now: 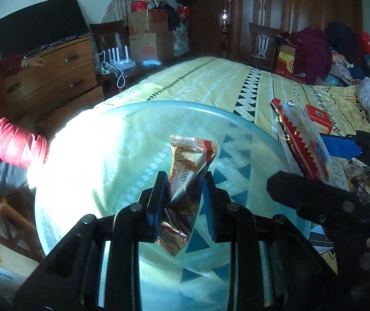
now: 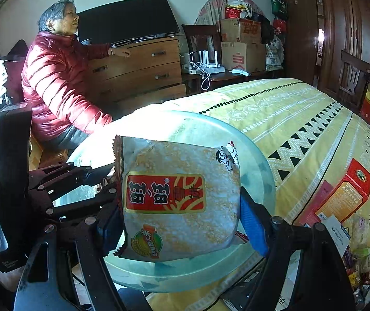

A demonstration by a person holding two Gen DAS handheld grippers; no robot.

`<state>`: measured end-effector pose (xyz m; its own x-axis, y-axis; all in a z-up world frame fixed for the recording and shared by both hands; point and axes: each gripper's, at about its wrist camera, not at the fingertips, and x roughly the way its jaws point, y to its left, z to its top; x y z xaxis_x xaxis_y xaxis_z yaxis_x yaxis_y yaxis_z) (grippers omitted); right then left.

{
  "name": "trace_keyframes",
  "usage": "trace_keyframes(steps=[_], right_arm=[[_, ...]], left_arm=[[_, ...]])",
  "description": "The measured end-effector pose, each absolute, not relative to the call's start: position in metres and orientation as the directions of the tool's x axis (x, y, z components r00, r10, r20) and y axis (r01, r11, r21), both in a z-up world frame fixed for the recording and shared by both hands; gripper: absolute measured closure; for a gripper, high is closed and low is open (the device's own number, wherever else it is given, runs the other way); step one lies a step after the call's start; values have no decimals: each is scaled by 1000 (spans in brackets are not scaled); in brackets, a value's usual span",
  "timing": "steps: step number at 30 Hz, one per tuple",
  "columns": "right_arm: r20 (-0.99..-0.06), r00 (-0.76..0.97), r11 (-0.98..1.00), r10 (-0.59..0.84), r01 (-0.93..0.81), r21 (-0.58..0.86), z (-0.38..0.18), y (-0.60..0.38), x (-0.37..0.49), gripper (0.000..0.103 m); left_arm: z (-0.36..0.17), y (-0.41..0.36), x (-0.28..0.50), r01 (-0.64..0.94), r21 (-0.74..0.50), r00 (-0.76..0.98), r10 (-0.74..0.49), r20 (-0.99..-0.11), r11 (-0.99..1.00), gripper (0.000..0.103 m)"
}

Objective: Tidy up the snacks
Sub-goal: 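Carry the candy and Wangwang bag over the glass bowl and release both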

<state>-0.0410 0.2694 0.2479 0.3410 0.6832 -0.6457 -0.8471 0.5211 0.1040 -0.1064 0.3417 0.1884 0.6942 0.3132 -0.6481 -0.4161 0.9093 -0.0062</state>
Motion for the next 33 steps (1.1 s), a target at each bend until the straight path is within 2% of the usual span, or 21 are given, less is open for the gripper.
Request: trace_keyframes(steps=[33], right_arm=[[-668,361,546,651,-833,82,241,275,-34,22]], left_arm=[[186,348,-102,-416,16,667,317,-675,909,75]])
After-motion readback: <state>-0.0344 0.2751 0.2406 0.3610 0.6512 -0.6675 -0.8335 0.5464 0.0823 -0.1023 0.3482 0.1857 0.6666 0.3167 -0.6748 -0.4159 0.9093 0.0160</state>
